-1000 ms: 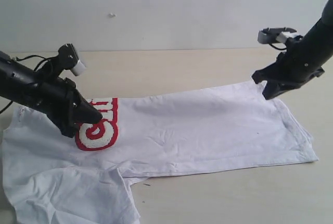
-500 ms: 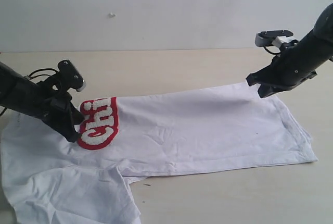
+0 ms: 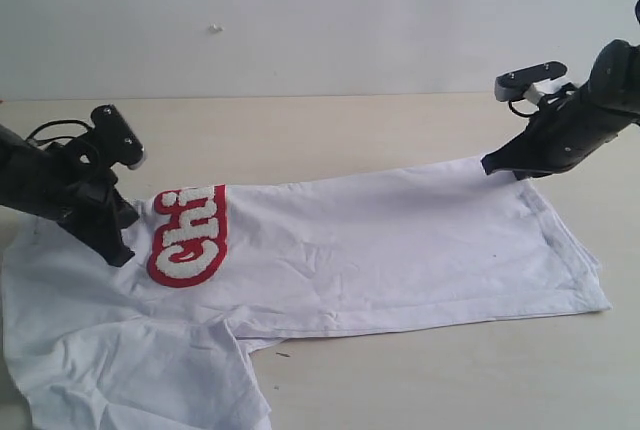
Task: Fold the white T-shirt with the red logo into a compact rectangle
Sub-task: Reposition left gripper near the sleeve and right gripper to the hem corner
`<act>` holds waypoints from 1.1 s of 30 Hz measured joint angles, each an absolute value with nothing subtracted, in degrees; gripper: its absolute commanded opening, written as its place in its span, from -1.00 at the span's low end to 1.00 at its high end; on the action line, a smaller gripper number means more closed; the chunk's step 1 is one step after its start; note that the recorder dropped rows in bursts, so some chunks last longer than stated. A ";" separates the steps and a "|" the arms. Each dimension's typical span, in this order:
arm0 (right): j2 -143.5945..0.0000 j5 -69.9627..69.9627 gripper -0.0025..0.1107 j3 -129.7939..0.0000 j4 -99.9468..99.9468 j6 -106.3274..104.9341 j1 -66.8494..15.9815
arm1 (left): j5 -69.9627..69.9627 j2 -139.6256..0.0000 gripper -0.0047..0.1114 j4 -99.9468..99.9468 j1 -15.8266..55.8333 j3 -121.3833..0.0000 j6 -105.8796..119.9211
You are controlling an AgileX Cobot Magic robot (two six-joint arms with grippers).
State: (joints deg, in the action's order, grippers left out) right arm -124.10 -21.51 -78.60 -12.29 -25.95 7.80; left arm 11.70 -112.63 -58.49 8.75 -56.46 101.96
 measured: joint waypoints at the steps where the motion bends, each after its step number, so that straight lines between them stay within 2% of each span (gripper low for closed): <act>1: -124.10 -21.11 -0.96 -78.60 -12.29 -25.95 7.80 | 11.09 -112.63 -0.92 -58.50 8.04 -56.05 101.96; 10: -124.97 -21.76 -0.96 -78.60 -12.19 -25.74 7.80 | 11.91 -112.63 -0.92 -58.28 2.09 -53.72 99.86; 25: -124.97 -25.17 -0.96 -79.76 -12.08 -25.74 7.80 | 5.96 -108.77 -0.92 -57.85 1.64 -53.70 99.02; 29: -124.15 -27.57 -0.96 -80.02 -12.08 -25.74 7.80 | 15.75 -105.29 -0.92 -58.93 1.60 -55.30 99.02; 30: -123.09 -29.35 -0.96 -80.02 -12.08 -25.63 7.80 | 24.07 -104.96 -0.92 -59.68 1.60 -55.91 99.02; 33: -119.96 -31.95 -0.96 -79.46 -12.45 -25.52 7.80 | 35.67 -104.96 -0.92 -59.90 2.44 -55.68 98.89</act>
